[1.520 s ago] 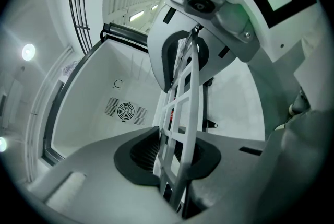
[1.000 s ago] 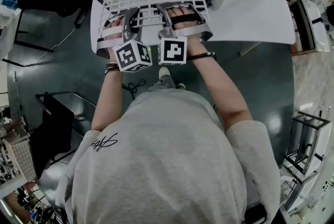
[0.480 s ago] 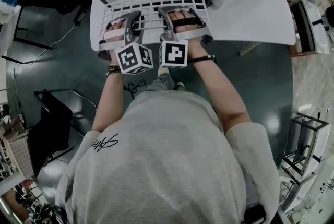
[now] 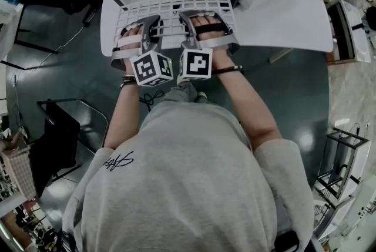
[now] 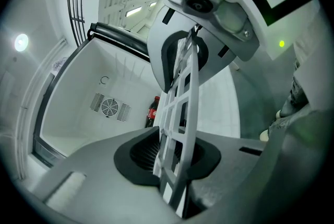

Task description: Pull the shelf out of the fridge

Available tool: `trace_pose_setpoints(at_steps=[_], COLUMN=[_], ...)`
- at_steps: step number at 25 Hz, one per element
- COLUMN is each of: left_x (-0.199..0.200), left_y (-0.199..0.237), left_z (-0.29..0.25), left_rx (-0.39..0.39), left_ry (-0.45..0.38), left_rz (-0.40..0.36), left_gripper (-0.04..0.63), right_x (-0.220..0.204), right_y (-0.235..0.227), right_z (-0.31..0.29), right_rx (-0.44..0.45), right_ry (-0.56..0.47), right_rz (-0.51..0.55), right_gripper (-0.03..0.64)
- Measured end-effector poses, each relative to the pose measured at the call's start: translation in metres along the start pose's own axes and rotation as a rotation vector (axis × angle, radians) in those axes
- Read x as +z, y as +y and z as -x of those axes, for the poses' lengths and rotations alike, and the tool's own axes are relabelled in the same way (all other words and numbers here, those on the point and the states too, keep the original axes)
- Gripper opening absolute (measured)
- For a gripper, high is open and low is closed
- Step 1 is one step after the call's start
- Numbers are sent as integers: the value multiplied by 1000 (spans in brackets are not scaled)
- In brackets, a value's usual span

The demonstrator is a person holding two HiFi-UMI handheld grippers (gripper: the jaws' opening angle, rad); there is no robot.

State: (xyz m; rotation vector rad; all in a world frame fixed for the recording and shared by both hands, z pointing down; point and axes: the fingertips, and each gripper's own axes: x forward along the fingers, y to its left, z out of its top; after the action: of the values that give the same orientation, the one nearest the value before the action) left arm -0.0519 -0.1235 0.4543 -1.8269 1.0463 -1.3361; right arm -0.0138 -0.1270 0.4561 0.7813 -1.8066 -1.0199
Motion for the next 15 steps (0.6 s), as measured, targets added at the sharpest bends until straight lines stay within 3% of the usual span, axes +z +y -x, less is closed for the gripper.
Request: trace_pose_setpoints(at_steps=[15], left_x=[-1], left_y=[-6], left_z=[-1], left_rx=[-17], left_ry=[0], left_rz=[9], left_gripper=[71], right_x=[-1], right_y=[2], right_z=[-1], right_rx=[-2], right_ry=[3], right_rz=[-1], right_gripper=[48])
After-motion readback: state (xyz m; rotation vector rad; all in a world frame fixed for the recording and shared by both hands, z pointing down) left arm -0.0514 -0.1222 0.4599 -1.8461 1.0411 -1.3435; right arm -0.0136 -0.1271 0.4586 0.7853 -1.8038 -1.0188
